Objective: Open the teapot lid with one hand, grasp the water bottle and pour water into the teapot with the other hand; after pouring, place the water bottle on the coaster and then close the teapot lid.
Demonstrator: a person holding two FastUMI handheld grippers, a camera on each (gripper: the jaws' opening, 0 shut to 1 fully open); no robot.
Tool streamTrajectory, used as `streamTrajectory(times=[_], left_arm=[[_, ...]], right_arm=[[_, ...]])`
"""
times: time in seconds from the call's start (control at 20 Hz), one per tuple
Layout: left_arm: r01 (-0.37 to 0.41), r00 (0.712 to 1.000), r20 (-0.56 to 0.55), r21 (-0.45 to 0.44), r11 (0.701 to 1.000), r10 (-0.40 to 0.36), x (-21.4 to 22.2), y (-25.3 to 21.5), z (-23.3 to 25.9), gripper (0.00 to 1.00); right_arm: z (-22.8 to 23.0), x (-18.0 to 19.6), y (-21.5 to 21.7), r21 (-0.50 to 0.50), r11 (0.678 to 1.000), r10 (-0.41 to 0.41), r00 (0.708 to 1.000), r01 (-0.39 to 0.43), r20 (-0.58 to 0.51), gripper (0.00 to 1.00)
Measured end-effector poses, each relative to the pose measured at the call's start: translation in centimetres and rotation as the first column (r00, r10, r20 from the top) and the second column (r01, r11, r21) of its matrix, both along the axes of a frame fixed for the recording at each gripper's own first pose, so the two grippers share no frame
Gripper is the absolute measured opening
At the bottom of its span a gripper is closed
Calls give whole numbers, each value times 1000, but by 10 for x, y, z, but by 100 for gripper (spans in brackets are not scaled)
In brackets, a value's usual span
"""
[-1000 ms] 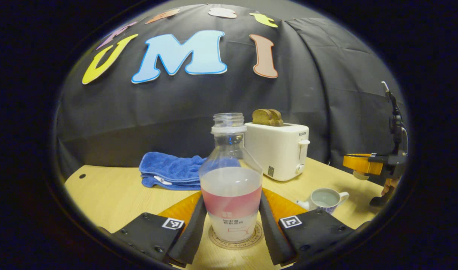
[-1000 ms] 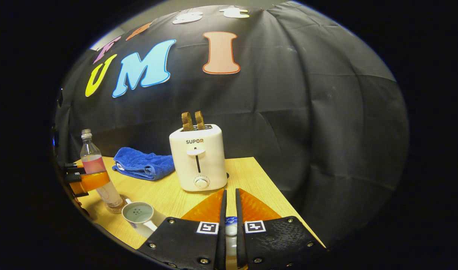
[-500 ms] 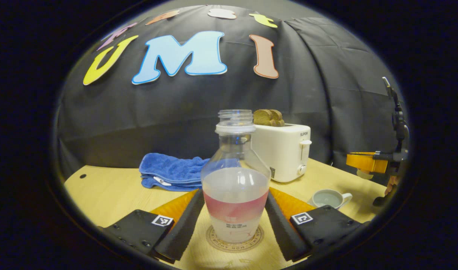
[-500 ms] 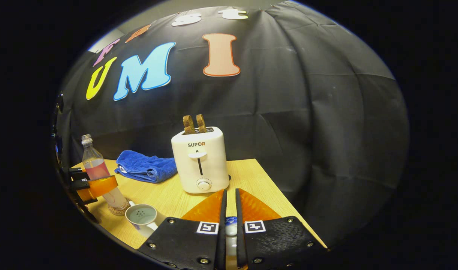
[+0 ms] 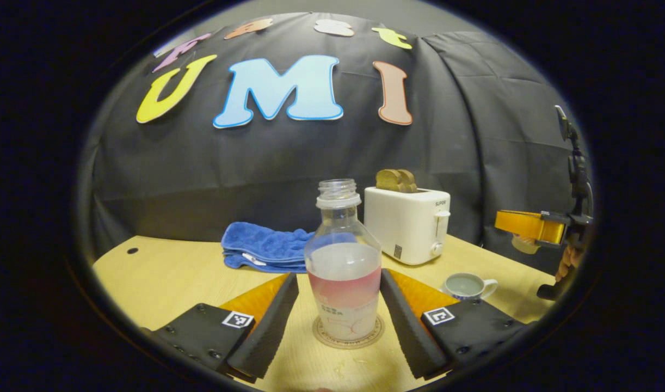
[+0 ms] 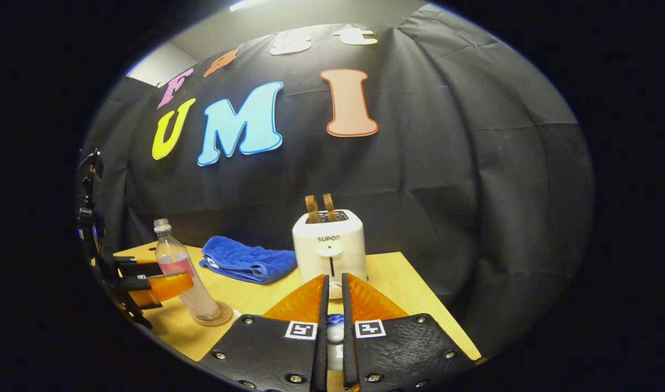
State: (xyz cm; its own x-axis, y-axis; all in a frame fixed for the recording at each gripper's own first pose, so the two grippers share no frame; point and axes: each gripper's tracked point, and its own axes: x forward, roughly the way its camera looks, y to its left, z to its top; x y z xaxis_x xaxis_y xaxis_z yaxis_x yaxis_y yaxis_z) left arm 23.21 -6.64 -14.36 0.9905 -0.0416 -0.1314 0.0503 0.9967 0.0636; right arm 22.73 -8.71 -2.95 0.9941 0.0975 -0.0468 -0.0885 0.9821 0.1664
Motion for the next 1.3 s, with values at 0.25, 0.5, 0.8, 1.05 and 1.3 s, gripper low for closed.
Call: streamTrajectory(times=[0.25,0.5,0.8,1.05,1.3], left_arm=[[17,999,27,11,1000,-17,-19,-2,4,100],[28,999,34,-32,999,-27,-27,0,2,100],[45,999,13,-46,998,-45,-29,2,-6,100],[61,998,7,-41,997,-61,-44,-1,-10,100],[93,996,14,-41,995,-92,-58,-14,-7,100]], right_arm=[[-6,10,35,-12,997,81,996,-82,-22,11],[-13,30,59,44,992,124,991,-122,-54,11],[-23,42,74,51,991,131,988,-127,-76,11],[-30,49,87,97,983,164,982,-155,-94,11],[-33,47,92,54,984,174,981,-170,-86,11]])
